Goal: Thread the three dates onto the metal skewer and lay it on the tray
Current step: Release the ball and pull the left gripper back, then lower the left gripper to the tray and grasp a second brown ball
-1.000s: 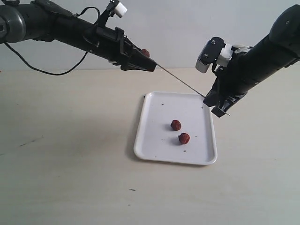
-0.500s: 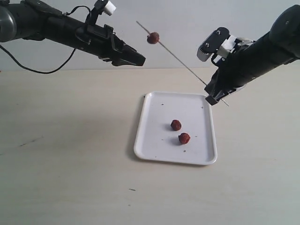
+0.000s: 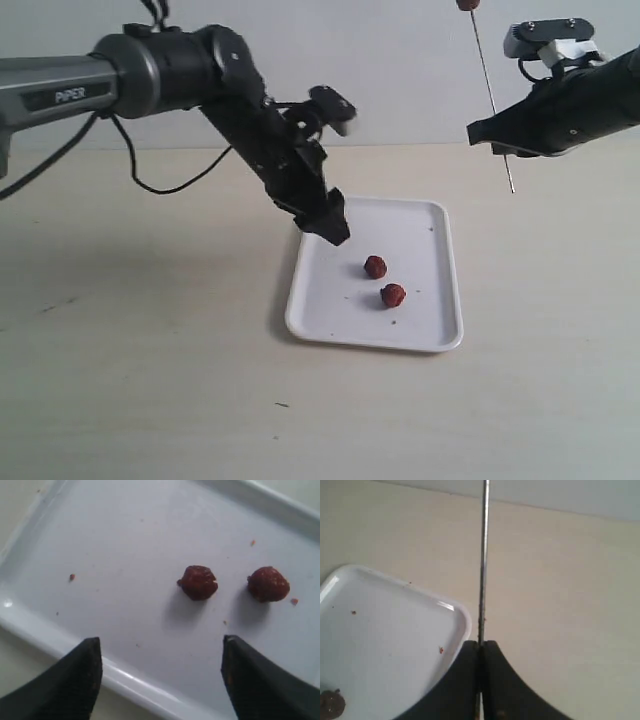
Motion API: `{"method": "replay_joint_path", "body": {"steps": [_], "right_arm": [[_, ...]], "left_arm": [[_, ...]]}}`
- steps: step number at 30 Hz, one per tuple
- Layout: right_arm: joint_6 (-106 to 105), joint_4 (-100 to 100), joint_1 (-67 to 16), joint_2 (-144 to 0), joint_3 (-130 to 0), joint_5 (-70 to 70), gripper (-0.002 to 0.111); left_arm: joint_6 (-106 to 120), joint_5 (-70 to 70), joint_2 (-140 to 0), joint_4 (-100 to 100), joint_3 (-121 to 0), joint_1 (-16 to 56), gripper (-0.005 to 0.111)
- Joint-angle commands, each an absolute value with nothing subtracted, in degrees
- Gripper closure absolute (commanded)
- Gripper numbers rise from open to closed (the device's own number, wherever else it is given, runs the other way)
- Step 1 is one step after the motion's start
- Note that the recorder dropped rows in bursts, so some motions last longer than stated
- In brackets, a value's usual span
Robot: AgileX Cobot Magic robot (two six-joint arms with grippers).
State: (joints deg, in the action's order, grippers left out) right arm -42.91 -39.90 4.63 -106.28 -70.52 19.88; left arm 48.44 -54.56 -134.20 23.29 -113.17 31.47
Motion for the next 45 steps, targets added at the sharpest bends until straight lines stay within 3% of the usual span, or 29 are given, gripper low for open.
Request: {"method": "replay_joint_path", "body": {"steps": [1,10,39,45], "right_arm": [[-43.9,-39.9,5.4,-105.9,-70.9,22.9,0.108],[-44.9,-40.1,5.4,-105.9,-70.9,22.7,0.108],[-44.9,-40.1,5.4,-105.9,-70.9,22.8,0.108],[-44.9,-40.1,5.4,-105.9,-70.9,22.8,0.108]], "left_arm": [[53.9,-50.7,-133.9,9.7,-113.3,38.4,0.041],[95.3,-46.7,-138.0,7.7,-113.3,40.6,0.041],[100.5,-41.2,-139.9,8.4,-113.3,40.6,0.041],[101.8,-40.6,-141.6,8.5,-113.3,40.6,0.051]]}}
